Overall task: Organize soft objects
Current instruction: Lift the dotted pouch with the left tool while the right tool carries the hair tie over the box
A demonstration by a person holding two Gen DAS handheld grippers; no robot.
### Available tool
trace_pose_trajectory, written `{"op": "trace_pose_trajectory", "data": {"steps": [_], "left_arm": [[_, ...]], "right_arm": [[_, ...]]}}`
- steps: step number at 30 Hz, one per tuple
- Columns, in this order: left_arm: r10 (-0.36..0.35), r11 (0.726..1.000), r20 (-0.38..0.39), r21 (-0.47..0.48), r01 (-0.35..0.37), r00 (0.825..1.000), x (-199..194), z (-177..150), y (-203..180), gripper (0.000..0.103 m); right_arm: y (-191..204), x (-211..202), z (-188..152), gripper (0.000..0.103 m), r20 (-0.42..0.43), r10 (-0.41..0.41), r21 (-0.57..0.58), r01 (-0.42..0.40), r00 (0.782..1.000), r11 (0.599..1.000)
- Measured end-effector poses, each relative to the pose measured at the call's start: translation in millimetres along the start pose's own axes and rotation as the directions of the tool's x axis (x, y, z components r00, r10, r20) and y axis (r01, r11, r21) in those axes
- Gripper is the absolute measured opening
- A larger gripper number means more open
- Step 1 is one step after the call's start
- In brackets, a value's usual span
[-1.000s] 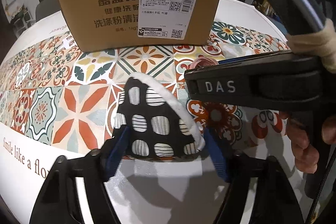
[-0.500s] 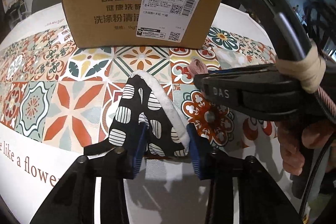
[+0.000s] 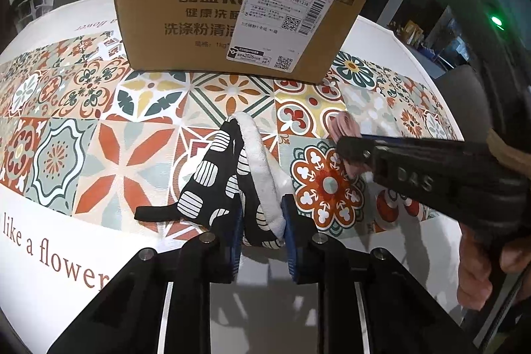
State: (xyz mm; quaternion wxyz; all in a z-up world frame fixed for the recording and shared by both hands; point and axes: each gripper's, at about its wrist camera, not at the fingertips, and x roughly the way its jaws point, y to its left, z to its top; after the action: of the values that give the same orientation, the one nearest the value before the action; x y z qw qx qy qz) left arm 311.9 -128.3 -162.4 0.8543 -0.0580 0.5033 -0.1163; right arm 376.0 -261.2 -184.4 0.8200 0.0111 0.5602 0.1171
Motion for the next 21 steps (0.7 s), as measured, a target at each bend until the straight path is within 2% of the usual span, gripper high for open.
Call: {"op": "trace_pose_trajectory", "data": {"steps": [7,21], "left_arm": [[-0.002,1.000,0.021,0.005,0.002,1.000,-10,1,3,0.021],[-0.003,1.000,0.126,0.018,0.001,0.992,-58,7,11,0.021]], "right_arm": [[7,-21,-13,0.011,0.032,-0.004,0.003,0.004,0.999,1.000],[30,-60,-26,0.011,0.109,0.005,0.020,-0.008,0.994,1.000]]}}
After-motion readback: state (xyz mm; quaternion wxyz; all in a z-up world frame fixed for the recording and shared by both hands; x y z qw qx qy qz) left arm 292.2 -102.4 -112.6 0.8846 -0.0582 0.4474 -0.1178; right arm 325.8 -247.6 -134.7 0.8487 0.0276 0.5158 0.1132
